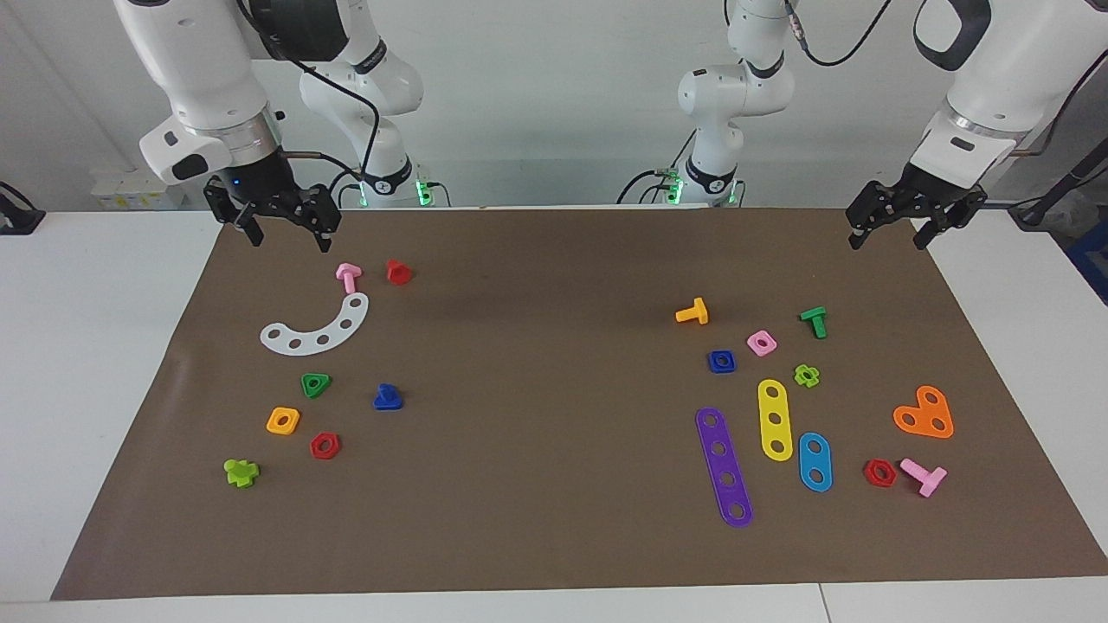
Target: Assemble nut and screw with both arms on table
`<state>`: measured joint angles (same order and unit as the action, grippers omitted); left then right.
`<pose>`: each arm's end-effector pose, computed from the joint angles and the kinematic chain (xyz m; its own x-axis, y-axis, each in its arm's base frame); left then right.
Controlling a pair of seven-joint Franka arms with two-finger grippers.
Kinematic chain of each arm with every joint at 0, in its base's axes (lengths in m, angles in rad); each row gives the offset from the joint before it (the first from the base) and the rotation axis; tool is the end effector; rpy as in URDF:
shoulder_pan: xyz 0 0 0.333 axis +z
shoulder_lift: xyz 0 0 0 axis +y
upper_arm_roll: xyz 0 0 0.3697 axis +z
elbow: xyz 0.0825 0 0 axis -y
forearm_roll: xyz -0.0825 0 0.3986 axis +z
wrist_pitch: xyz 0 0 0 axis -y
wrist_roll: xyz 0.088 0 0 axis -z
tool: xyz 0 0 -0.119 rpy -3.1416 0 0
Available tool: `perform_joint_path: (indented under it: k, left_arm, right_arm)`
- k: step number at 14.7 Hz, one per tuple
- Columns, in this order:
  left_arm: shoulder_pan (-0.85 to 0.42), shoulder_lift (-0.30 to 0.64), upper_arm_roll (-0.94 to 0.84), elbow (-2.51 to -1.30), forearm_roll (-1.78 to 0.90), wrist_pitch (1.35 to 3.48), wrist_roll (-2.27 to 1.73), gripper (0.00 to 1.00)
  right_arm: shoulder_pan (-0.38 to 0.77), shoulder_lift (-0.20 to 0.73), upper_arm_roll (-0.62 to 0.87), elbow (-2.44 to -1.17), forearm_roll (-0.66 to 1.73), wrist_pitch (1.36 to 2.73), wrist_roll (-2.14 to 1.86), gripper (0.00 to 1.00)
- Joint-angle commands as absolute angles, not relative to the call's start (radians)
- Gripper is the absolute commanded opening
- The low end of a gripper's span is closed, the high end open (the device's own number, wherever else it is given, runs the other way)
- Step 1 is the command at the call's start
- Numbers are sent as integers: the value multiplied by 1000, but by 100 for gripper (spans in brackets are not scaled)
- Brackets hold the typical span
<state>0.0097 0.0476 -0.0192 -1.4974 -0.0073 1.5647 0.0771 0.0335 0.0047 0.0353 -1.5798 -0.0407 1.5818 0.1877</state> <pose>0.5866 -0.0061 0.6739 0.9960 -0.0865 0.0203 -0.0866 -0.9962 0.0067 0.5706 0.0345 0.6602 0.9930 -0.1180 0.0049 -0.1181 -0.9922 0.0403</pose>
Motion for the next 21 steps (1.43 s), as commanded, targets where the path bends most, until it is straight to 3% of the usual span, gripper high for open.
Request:
perform_joint_path:
  k: [1,8,12,13,15,19,21]
  left_arm:
    - [0,15,-14,-1539,8,1588,83,100]
    - [-2,8,-12,-1566,8,1600,77,100]
    - [-20,-41,-20,-1719,6,1699,72,100]
    - [-49,-34,-18,-1748,6,1719,55,99]
    - [-84,-8,-21,-1837,2,1803,-45,88]
    - [-167,35,-21,-2093,-31,2179,-176,81]
    - [-173,67,-21,-2138,-34,2250,-178,81]
  right_arm:
    - [21,-23,38,-1611,-17,1583,156,100]
    - [18,-21,37,-1608,-17,1586,160,100]
    - [6,-18,38,-1618,-17,1614,152,100]
    - [6,-18,38,-1634,-17,1637,147,100]
    - [8,-20,38,-1675,-17,1696,147,100]
    - [11,49,38,-1698,-17,1807,129,99]
    - [11,84,37,-1727,-17,1896,127,98]
